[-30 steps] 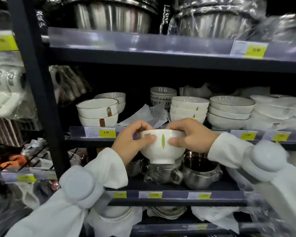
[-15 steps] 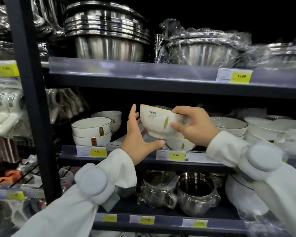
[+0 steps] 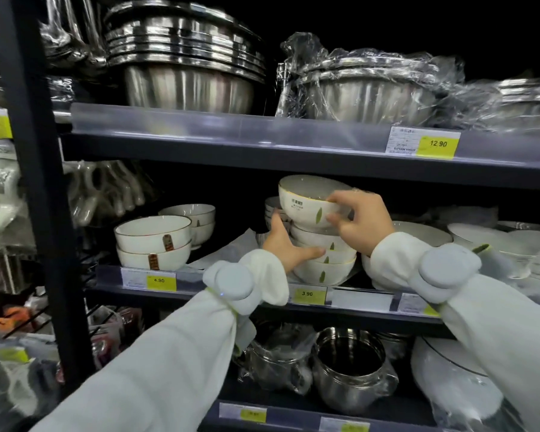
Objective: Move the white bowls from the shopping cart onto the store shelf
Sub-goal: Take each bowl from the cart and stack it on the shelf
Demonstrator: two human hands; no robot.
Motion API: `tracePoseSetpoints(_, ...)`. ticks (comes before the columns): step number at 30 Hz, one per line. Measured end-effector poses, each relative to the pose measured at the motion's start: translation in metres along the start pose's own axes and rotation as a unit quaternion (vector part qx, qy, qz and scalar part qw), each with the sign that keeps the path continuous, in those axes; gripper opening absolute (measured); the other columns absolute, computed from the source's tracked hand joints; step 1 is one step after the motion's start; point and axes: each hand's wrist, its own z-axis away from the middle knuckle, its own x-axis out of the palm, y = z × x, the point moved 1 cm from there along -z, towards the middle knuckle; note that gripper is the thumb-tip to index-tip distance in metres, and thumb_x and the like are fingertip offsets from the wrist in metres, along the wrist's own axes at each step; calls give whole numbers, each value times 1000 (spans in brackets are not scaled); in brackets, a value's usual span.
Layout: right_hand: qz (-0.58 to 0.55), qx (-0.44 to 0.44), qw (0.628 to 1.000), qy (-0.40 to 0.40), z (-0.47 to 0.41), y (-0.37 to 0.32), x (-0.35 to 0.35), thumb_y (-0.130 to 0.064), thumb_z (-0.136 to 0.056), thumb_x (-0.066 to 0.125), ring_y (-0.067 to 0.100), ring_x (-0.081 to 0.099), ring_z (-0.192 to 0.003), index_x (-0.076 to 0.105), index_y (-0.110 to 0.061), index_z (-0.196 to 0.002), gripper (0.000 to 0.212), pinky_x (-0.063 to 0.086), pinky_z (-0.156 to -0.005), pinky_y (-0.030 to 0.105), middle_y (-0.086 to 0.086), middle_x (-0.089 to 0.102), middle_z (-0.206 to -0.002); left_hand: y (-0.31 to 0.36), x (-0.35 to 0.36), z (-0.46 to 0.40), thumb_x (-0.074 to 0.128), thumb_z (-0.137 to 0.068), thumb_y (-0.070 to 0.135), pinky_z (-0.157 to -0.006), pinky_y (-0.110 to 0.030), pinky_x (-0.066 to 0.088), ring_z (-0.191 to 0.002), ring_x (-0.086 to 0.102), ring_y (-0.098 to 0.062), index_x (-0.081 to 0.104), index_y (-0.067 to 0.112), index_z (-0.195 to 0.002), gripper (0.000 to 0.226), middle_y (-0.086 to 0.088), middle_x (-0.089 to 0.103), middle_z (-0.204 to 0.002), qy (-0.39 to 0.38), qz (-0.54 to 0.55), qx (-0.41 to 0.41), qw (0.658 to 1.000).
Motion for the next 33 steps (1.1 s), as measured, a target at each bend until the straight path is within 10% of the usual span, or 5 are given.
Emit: tracePoseSetpoints(33, -2, 57, 993, -106, 2, 49, 6, -3, -81, 60, 15, 53, -95, 69, -7, -100, 22, 31, -80, 18, 9, 70, -103, -14, 27, -23, 80, -67, 26, -101, -27, 36, -131, 42, -22, 4, 15, -149, 113, -4, 43, -144, 40, 20, -21, 999)
